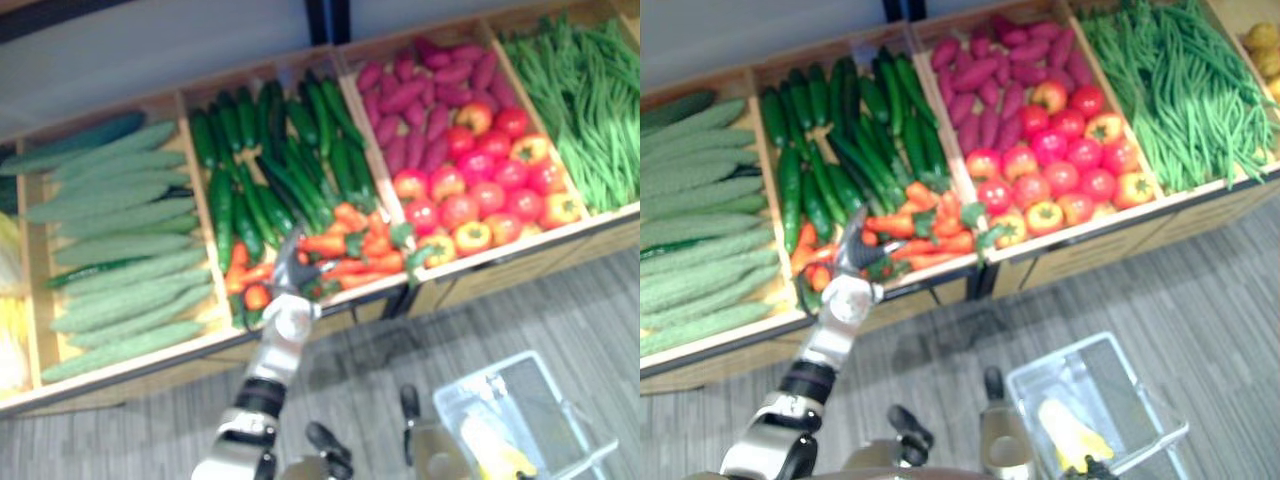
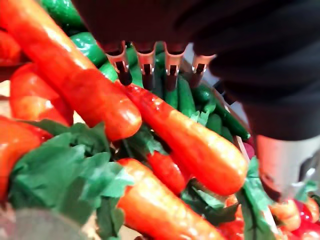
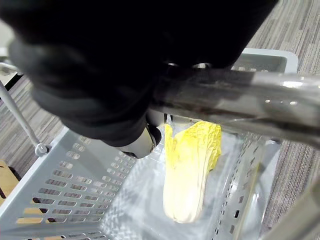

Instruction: Pick vegetable in the basket

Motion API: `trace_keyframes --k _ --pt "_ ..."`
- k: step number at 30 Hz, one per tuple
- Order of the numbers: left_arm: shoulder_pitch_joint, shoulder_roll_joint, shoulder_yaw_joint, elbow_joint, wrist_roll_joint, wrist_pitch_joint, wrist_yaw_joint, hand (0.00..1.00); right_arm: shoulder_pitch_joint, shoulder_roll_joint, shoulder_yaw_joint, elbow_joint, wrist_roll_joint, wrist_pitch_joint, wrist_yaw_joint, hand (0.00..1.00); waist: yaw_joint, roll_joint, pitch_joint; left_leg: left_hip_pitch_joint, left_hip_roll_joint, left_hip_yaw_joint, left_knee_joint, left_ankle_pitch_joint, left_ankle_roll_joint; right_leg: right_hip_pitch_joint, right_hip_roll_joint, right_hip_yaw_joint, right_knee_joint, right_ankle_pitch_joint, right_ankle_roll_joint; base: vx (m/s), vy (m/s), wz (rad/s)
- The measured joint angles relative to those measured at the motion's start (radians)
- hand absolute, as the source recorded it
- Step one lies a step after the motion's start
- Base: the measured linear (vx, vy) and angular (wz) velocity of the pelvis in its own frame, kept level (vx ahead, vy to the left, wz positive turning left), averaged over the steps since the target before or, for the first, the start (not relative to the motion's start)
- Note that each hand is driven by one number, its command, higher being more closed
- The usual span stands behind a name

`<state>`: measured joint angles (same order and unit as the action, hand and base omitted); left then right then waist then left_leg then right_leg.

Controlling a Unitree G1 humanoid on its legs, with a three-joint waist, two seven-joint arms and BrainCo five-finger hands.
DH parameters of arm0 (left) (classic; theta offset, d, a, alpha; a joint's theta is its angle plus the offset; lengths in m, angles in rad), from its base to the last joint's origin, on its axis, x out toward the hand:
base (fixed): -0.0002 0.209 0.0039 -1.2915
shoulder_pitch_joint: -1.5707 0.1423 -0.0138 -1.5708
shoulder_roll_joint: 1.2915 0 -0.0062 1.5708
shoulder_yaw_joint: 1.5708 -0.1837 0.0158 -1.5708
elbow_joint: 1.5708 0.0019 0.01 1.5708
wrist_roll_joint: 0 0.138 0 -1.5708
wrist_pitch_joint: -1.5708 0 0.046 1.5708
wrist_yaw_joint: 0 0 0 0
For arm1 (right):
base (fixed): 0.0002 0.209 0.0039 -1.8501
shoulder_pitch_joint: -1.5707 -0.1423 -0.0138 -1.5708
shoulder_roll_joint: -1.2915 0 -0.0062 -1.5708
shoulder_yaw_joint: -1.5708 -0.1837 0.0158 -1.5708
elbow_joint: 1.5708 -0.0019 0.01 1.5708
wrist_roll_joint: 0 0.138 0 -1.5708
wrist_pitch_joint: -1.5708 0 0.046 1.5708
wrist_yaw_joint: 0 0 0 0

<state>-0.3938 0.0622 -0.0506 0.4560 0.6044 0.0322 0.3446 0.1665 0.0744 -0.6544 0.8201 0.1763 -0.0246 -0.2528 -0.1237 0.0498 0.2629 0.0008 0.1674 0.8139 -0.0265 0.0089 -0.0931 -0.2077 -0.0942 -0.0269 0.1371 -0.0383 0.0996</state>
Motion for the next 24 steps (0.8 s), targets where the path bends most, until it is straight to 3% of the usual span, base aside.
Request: trace_keyframes --k 10,11,17,24 --pt "-0.082 0.014 0.011 0.103 0.047 0.000 0.024 0.00 -0.033 -0.009 0.026 -0.026 0.023 -0.003 -0.023 1.00 0.002 0.008 0.051 -0.043 -0.001 0.004 0.015 0.003 0.004 -0.062 -0.007 0.003 0.043 -0.005 -0.006 -0.03 -0.014 0.00" --pt "-0.099 0.019 0.014 0.115 0.047 0.000 0.028 1.00 -0.034 -0.012 0.035 -0.029 0.024 -0.004 -0.023 1.00 0.001 0.007 0.055 -0.049 -0.001 0.003 0.016 0.004 0.006 -0.070 -0.007 0.003 0.047 -0.005 -0.006 -0.06 -0.032 0.00" --pt "-0.213 0.063 0.062 0.177 0.047 0.005 0.070 1.00 -0.064 -0.022 0.057 -0.061 0.033 -0.010 -0.025 1.00 -0.004 0.001 0.107 -0.087 0.000 0.023 0.020 0.010 0.014 -0.127 -0.008 0.013 0.069 -0.005 -0.007 -0.02 -0.037 -0.05" --pt "-0.258 0.068 0.086 0.187 0.047 0.023 0.084 1.00 -0.065 -0.025 0.076 -0.071 0.046 -0.011 -0.026 1.00 -0.005 -0.005 0.111 -0.098 0.002 0.030 0.019 0.010 0.014 -0.135 -0.006 0.009 0.066 -0.004 -0.007 0.06 -0.030 0.00"
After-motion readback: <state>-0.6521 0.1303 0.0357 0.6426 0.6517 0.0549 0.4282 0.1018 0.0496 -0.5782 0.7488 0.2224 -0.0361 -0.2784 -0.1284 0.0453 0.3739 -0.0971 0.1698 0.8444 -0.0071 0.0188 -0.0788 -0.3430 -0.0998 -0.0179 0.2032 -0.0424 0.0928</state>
